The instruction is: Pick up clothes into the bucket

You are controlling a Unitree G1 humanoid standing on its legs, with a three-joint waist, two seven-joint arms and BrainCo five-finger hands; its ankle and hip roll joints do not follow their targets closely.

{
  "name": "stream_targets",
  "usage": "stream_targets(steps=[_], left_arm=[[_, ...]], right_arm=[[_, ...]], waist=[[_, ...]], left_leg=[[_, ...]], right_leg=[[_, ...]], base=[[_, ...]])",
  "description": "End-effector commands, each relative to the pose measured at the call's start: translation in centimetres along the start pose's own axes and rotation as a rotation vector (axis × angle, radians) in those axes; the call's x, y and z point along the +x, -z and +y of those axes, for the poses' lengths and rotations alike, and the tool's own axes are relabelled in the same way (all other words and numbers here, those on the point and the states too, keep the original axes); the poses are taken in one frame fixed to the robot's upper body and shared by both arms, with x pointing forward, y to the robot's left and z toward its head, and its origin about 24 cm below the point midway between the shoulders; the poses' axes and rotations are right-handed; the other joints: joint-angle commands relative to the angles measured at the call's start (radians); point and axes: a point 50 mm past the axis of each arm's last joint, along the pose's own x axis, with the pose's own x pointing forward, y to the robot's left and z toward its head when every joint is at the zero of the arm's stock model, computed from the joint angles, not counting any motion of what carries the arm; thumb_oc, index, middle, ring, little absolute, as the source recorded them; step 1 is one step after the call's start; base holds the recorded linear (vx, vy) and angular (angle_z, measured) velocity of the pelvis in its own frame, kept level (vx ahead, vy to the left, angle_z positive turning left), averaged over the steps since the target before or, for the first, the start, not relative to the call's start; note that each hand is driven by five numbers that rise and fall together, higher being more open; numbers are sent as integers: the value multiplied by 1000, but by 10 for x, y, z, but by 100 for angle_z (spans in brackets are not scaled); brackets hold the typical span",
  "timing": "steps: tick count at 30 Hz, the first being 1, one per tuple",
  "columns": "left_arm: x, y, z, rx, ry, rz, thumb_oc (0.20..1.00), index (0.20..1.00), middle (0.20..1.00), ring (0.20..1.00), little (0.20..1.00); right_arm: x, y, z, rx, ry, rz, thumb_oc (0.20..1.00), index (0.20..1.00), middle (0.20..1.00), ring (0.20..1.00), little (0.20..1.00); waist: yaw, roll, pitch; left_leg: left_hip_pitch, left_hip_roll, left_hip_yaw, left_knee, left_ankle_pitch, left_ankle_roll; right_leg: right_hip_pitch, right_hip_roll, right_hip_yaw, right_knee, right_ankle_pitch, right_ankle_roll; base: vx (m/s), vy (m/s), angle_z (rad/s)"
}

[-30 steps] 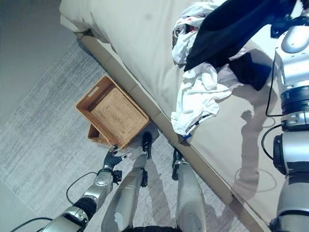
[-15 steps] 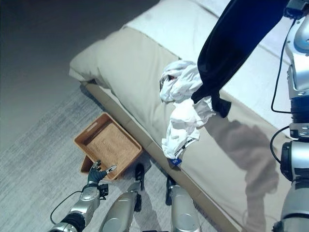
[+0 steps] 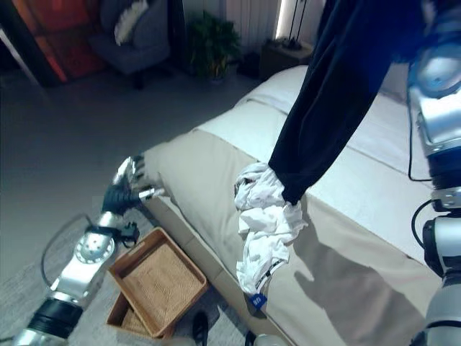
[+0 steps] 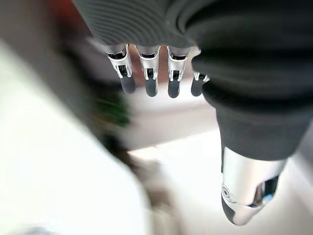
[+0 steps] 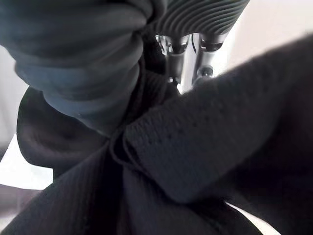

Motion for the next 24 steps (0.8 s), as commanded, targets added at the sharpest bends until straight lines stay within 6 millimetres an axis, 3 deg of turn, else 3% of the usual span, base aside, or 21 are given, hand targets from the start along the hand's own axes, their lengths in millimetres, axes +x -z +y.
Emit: stream_targets(steps=[1,4,5,7,8,15,24], left_arm=[[12,-15,-4,8,91,-64,1000,1000,1000,1000,1000],[41,-29,-27,60,248,-97,1000,1000,1000,1000,1000],[41,-29,-27,61,248,-97,1000,1000,1000,1000,1000],[52,-33,-37,102,280,-117,1000,1000,1000,1000,1000],[60,-27,-45,136,282,-98,1000,1000,1000,1000,1000],[66,-2,-67,127,297,-6,1000,1000,1000,1000,1000],[72,-1,-99,54,357,15,1000,1000,1000,1000,1000]], right_arm=[[3,-12,-6,14,-54,-35,200,200,200,200,200],[-9,-8,12,-3,-212,-25,200,200,200,200,200],[-9,-8,11,-3,-212,-25,200,200,200,200,200],[-15,-12,21,9,-281,-46,200,200,200,200,200],[-20,-24,30,58,-328,-101,200,200,200,200,200],[-34,-58,40,201,-399,-254,200,200,200,200,200],[-59,-109,58,375,-514,-481,200,200,200,200,200]], waist=[[-7,-60,-74],[-18,-53,-83],[-17,-53,-82],[-20,-51,-83],[-26,-50,-83],[-39,-44,-80],[-46,-35,-67]], left_leg=[[27,14,21,89,-162,-17],[42,18,23,77,-154,-19],[43,18,23,77,-154,-19],[50,18,23,73,-153,-20],[54,19,26,72,-152,-21],[62,19,27,70,-152,-19],[56,14,23,75,-144,-14]], right_leg=[[-16,-94,-11,-90,142,89],[-3,-92,-16,-94,146,90],[-2,-92,-16,-94,146,90],[4,-91,-17,-98,147,92],[8,-91,-15,-99,146,91],[15,-92,-12,-99,143,91],[13,-97,-12,-98,148,88]], base=[[36,-15,-6],[9,-7,-11],[8,-11,-13],[6,-8,-8],[0,0,0],[1,-1,-1],[-11,1,0]])
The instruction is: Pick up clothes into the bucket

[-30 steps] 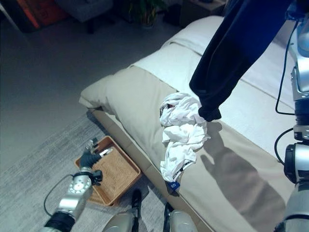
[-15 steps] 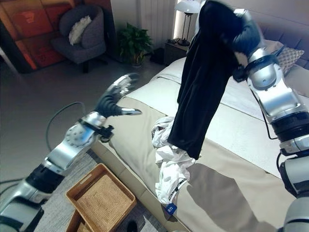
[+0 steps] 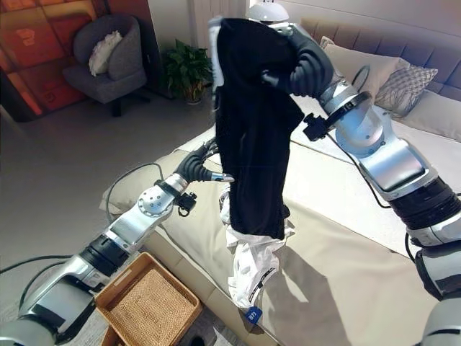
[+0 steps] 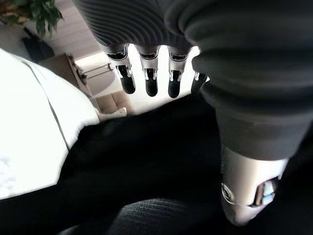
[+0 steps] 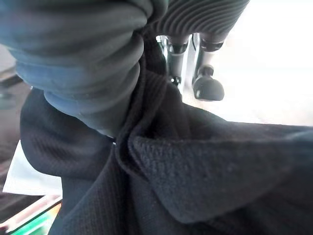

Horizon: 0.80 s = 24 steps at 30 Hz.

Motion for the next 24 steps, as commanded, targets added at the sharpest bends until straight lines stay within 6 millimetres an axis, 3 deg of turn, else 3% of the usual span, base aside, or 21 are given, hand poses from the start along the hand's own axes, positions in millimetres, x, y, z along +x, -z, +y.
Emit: stream_targets(steps=[1,6,7,8,9,10,11,13,19,20,21,22,24], left_arm=[[21,-16,2,24,-11,-51,1000,1000,1000,1000,1000],[29,-25,-11,-73,26,-81,1000,1000,1000,1000,1000],[30,-38,-18,-192,96,-128,1000,1000,1000,1000,1000],[30,-38,-18,-193,97,-128,1000,1000,1000,1000,1000],[28,-49,-31,-290,254,-141,1000,1000,1000,1000,1000],[28,-49,-31,-290,254,-141,1000,1000,1000,1000,1000],[25,-60,-36,-309,398,-136,1000,1000,1000,1000,1000],[21,-67,-35,-301,475,-129,1000,1000,1000,1000,1000],[14,-69,-39,-320,595,-81,1000,1000,1000,1000,1000],[14,-69,-39,-302,600,-81,564,564,564,564,564],[14,-70,-37,-288,598,-85,338,338,338,338,338],[14,-69,-36,-305,590,-84,200,200,200,200,200],[14,-65,-35,-338,567,-82,200,200,200,200,200]], right_arm=[[3,-34,-13,76,61,-191,200,200,200,200,200],[7,-41,1,146,7,-228,200,200,200,200,200],[8,-44,7,165,-31,-239,200,200,200,200,200],[8,-44,7,165,-31,-239,200,200,200,200,200],[10,-46,12,190,-69,-241,200,200,200,200,200],[10,-46,12,191,-68,-242,200,200,200,200,200],[12,-47,16,199,-104,-239,200,200,200,200,200],[13,-45,21,200,-131,-224,200,200,200,200,200],[13,-38,30,227,-187,-189,200,200,200,200,200],[12,-37,31,232,-195,-186,200,200,200,200,200],[12,-37,32,232,-202,-186,200,200,200,200,200],[12,-37,33,236,-206,-184,200,200,200,200,200],[12,-37,33,228,-204,-186,200,200,200,200,200]], waist=[[20,-42,-38],[18,-40,-30],[18,-37,-27],[18,-37,-26],[15,-35,-29],[15,-35,-29],[13,-33,-33],[13,-31,-32],[11,-32,-32],[11,-32,-31],[11,-32,-31],[10,-32,-32],[11,-35,-31]], left_leg=[[11,13,-1,94,-144,-14],[9,13,-2,97,-143,-13],[14,16,-3,95,-149,-16],[15,16,-2,95,-149,-16],[13,18,-2,92,-146,-19],[13,18,-2,92,-146,-19],[11,18,-1,91,-143,-22],[10,19,-1,88,-141,-25],[8,19,-2,84,-136,-30],[8,18,-2,84,-136,-30],[8,18,-3,84,-136,-30],[7,17,-3,84,-136,-30],[6,16,-4,84,-137,-29]], right_leg=[[-74,-108,-31,25,89,89],[-76,-108,-30,25,90,88],[-72,-105,-28,24,86,89],[-71,-105,-28,24,85,89],[-73,-105,-28,20,88,91],[-73,-105,-28,19,88,91],[-74,-104,-28,17,91,91],[-75,-103,-28,14,95,93],[-77,-104,-29,13,98,95],[-77,-104,-29,13,98,95],[-77,-104,-29,13,98,95],[-78,-105,-29,14,98,95],[-79,-106,-29,14,98,95]], base=[[0,0,0],[0,0,0],[0,0,0],[0,0,0],[0,0,0],[0,0,0],[0,0,0],[0,0,0],[0,0,0],[0,0,0],[0,0,0],[0,0,0],[0,0,0]])
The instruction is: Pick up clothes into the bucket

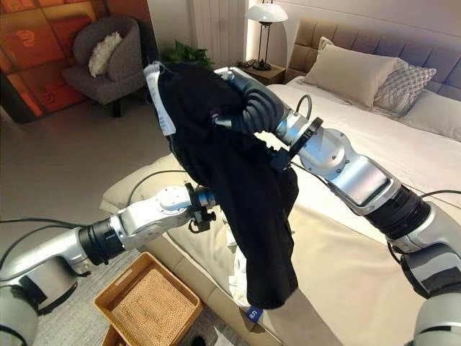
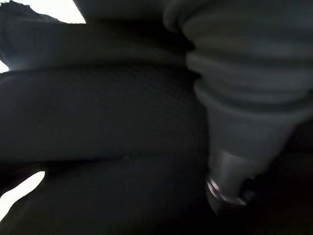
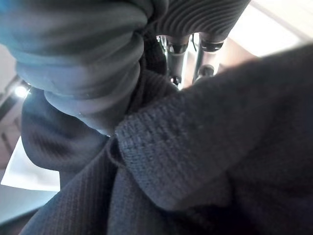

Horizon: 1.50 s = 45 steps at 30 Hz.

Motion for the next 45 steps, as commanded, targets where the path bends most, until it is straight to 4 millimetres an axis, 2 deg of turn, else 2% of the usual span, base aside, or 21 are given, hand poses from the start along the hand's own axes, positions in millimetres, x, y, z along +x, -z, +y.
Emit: stream_targets(steps=[1,10,11,12,14,17,19,20,21,22,23,25,26,27,29,33,34,36,41,42,45], left_arm=[[7,-31,19,6,-53,-141,200,200,200,200,200],[-17,2,33,-323,-364,-318,200,200,200,200,200],[-28,8,37,-391,-446,-364,200,200,200,200,200],[-28,8,37,-392,-446,-363,200,200,200,200,200],[-45,16,42,-453,-558,-413,200,200,200,200,200],[-56,24,42,-488,-619,-427,200,200,200,200,200],[-79,29,48,-518,-743,-486,200,200,200,200,200],[-80,30,48,-518,-743,-485,200,200,200,200,200],[-93,36,49,-544,-817,-515,200,200,200,200,200],[-93,36,48,-545,-817,-514,200,200,200,200,200],[-108,41,50,-565,-898,-546,200,200,200,200,200],[-114,44,51,-573,-935,-552,200,200,200,200,200],[-129,47,55,-568,-1017,-580,200,200,200,200,200],[-129,47,55,-568,-1017,-579,200,200,200,200,200],[-153,49,59,-527,-1128,-597,200,200,200,200,200],[-173,48,63,-447,-1216,-580,200,200,200,200,200],[-193,46,66,-359,-1295,-558,200,200,200,200,200],[-198,47,67,-346,-1317,-550,200,200,200,200,200],[-238,49,70,-155,-1519,-426,200,200,200,200,200],[-249,52,69,-111,-1575,-379,200,200,200,200,200],[-254,56,71,-85,-1613,-331,200,200,200,200,200]], right_arm=[[8,-34,-14,-32,20,-150,200,200,200,200,200],[-17,-3,-31,-52,193,-19,213,213,213,213,213],[-28,10,-37,-58,240,54,708,708,708,708,708],[-28,11,-36,-57,240,55,1000,1000,1000,1000,1000],[-47,30,-42,-30,317,155,1000,1000,1000,1000,1000],[-57,38,-45,-21,356,196,1000,1000,1000,1000,1000],[-76,53,-53,-1,463,267,1000,1000,1000,1000,1000],[-76,53,-53,0,463,267,1000,1000,1000,1000,1000],[-85,62,-53,21,505,300,1000,1000,1000,1000,1000],[-86,62,-52,21,505,301,1000,1000,1000,1000,1000],[-98,71,-52,45,557,342,1000,1000,1000,1000,1000],[-103,76,-51,57,577,366,1000,1000,1000,1000,1000],[-115,87,-47,74,612,421,1000,1000,1000,1000,1000],[-115,88,-47,75,612,421,1000,1000,1000,1000,1000],[-135,104,-38,85,635,523,1000,1000,1000,1000,1000],[-154,119,-27,111,661,611,1000,1000,1000,1000,1000],[-173,131,-15,149,694,688,1000,1000,1000,1000,1000],[-177,133,-11,157,700,704,1000,1000,1000,1000,1000],[-207,153,19,227,765,835,1000,1000,1000,1000,1000],[-218,162,31,258,785,900,1000,1000,1000,1000,1000],[-221,166,37,271,797,924,1000,1000,1000,1000,1000]], waist=[[12,-41,-31],[30,-56,-19],[36,-60,-14],[36,-60,-14],[45,-65,-5],[51,-68,-1],[63,-70,8],[63,-71,8],[70,-72,15],[70,-73,14],[78,-73,24],[81,-74,27],[90,-73,37],[89,-74,36],[101,-71,48],[112,-68,64],[120,-64,80],[123,-64,85],[141,-57,130],[151,-55,155],[155,-54,173]], left_leg=[[12,15,-6,84,-134,-24],[6,9,-13,87,-140,-14],[3,7,-15,89,-143,-11],[3,7,-15,90,-143,-11],[0,4,-18,94,-146,-8],[-1,2,-22,97,-149,-5],[-6,-2,-27,100,-152,-2],[-6,-2,-27,100,-152,-2],[-13,-4,-29,103,-153,0],[-13,-4,-29,103,-153,0],[-18,-6,-34,105,-152,2],[-21,-7,-36,107,-153,3],[-30,-10,-40,110,-153,4],[-30,-10,-40,111,-153,4],[-41,-15,-48,115,-154,6],[-57,-20,-56,125,-154,7],[-70,-24,-63,132,-153,7],[-79,-26,-66,137,-153,8],[-131,-34,-82,166,-149,7],[-157,-37,-90,188,-149,7],[-183,-39,-94,214,-152,6]], right_leg=[[-71,-105,-30,14,94,93],[-71,-111,-37,19,88,90],[-73,-113,-38,22,86,88],[-72,-113,-38,22,86,88],[-75,-115,-41,28,84,87],[-74,-118,-45,30,83,87],[-76,-121,-48,35,81,87],[-76,-121,-48,36,80,87],[-81,-123,-51,39,80,87],[-81,-124,-51,40,79,87],[-86,-125,-54,43,79,85],[-87,-126,-56,45,78,85],[-92,-128,-59,48,78,84],[-92,-128,-59,48,77,84],[-100,-130,-66,52,77,83],[-109,-134,-71,56,76,83],[-118,-137,-76,60,77,82],[-124,-137,-78,63,76,82],[-162,-144,-89,81,76,79],[-179,-148,-90,89,78,78],[-196,-149,-89,98,79,75]], base=[[0,0,0],[0,0,0],[0,0,0],[0,0,0],[0,0,0],[0,0,0],[0,0,0],[0,0,0],[0,0,0],[0,0,0],[0,0,0],[-12,2,2],[-20,3,5],[-24,8,13],[-6,14,19],[-22,11,7],[-45,20,17],[-40,18,11],[-68,10,11],[-77,14,8],[-54,14,10]])
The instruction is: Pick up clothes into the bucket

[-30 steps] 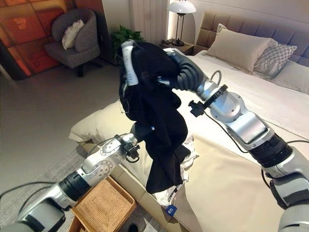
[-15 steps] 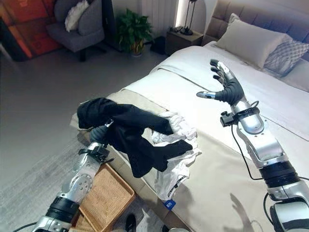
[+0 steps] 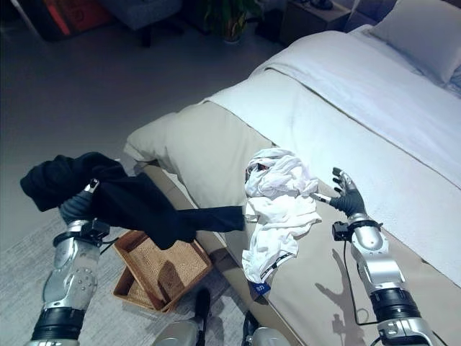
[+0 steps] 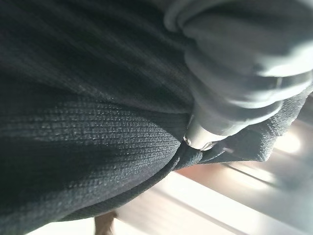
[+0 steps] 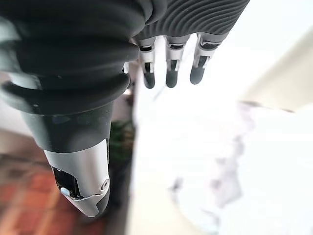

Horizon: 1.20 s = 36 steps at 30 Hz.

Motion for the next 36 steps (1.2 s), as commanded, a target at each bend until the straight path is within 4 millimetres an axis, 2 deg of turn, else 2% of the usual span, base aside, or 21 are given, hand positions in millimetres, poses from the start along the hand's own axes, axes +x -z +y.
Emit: stream_targets(steps=[1,6,13,19,21,25,26,32,36], left_arm=[[13,-32,11,118,-33,-169,200,200,200,200,200],[20,-24,26,223,-127,-127,200,200,200,200,200],[38,-32,39,339,-242,-127,200,200,200,200,200],[53,-43,40,387,-266,-135,200,200,200,200,200],[62,-47,33,399,-250,-140,200,200,200,200,200],[68,-51,26,410,-229,-152,200,200,200,200,200],[73,-57,18,416,-203,-170,200,200,200,200,200],[79,-69,-5,356,-152,-239,200,200,200,200,200],[81,-74,-10,339,-137,-255,200,200,200,200,200]], right_arm=[[7,-23,-6,-12,53,-113,1000,1000,1000,1000,1000],[7,-7,-5,-7,106,-58,1000,1000,1000,1000,1000],[10,10,2,-9,148,2,1000,1000,1000,1000,1000],[13,10,4,-1,155,2,1000,1000,1000,1000,1000],[14,6,4,10,156,-17,1000,1000,1000,1000,1000],[14,5,4,16,162,-22,1000,1000,1000,1000,1000],[14,3,3,17,167,-29,1000,1000,1000,1000,1000],[16,3,5,26,175,-33,1000,1000,1000,1000,1000],[18,-1,4,35,182,-49,1000,1000,1000,1000,1000]], waist=[[20,-38,-11],[23,-40,42],[17,-65,144],[9,-91,210],[-4,-102,230],[-18,-112,230],[-28,-119,230],[-47,-123,230],[-56,-124,230]], left_leg=[[-54,-12,-19,171,-145,-2],[-112,-9,-32,204,-140,-3],[-225,9,-41,268,-133,-11],[-315,22,-34,357,-160,-8],[-367,26,-34,376,-162,-7],[-426,27,-30,385,-157,-7],[-460,30,-29,389,-154,-8],[-507,34,-29,389,-148,-11],[-532,35,-27,388,-147,-12]], right_leg=[[-126,-132,-5,98,81,72],[-177,-133,-3,121,81,66],[-278,-130,6,148,92,61],[-355,-120,32,184,95,59],[-406,-116,39,196,100,61],[-466,-113,39,203,106,62],[-500,-111,40,203,113,63],[-549,-106,44,185,129,68],[-578,-102,49,180,133,67]], base=[[-64,17,13],[-64,23,4],[-69,15,3],[-73,31,-9],[-57,36,-10],[-35,30,-4],[0,0,0],[-2,9,-3],[-1,0,-4]])
